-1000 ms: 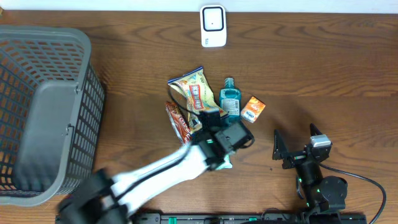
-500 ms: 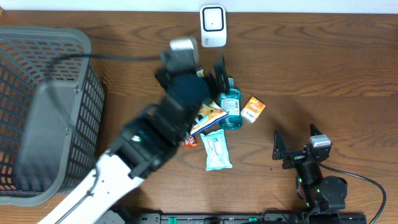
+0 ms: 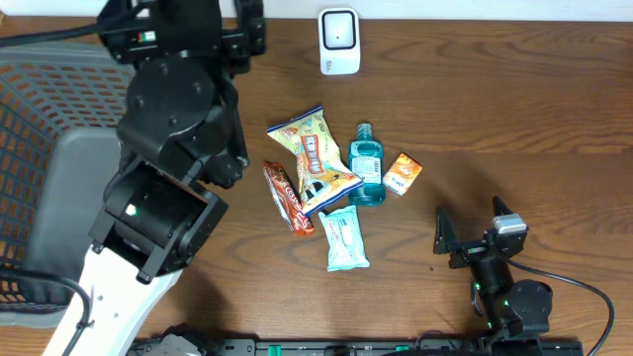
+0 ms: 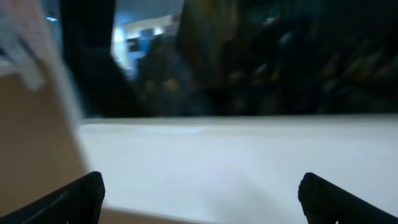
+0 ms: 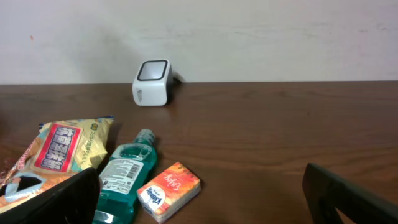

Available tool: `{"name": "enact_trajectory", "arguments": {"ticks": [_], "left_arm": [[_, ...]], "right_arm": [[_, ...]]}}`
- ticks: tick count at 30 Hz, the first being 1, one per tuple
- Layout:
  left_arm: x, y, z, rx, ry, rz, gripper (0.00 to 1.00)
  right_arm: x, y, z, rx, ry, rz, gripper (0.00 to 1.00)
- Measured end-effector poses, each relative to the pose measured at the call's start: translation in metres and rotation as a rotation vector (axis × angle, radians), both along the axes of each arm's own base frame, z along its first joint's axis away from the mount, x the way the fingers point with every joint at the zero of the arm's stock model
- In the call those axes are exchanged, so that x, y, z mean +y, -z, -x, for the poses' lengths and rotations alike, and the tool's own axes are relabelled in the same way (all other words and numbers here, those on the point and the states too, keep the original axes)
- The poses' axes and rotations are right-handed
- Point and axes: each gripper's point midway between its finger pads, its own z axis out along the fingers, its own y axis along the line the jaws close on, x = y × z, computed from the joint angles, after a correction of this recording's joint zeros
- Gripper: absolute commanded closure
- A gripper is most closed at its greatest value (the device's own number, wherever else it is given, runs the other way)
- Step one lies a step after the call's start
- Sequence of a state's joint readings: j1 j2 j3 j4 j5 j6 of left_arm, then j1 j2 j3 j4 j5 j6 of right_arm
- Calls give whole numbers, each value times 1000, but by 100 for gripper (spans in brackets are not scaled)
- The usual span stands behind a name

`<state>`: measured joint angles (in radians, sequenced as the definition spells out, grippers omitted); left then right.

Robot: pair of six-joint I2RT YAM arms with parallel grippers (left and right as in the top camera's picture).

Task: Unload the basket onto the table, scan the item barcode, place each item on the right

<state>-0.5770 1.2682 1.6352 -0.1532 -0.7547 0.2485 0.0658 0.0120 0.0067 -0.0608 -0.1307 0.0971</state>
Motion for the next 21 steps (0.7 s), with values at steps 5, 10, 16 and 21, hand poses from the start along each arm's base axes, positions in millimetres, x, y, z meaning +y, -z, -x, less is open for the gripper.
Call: {"name": "enact_trajectory", "arguments": {"ticks": [5, 10, 16, 21], "left_arm": [[11, 18, 2, 109, -73, -144, 1], [17, 17, 9, 121, -84, -172, 1], [31, 6, 30, 88, -93, -158, 1], [38, 7, 45, 72, -70, -154, 1]], "right_arm": [[0, 0, 0, 0, 0, 0, 1], [0, 0, 0, 0, 0, 0, 1], [0, 0, 0, 0, 0, 0, 1], [0, 0, 0, 0, 0, 0, 1]]}}
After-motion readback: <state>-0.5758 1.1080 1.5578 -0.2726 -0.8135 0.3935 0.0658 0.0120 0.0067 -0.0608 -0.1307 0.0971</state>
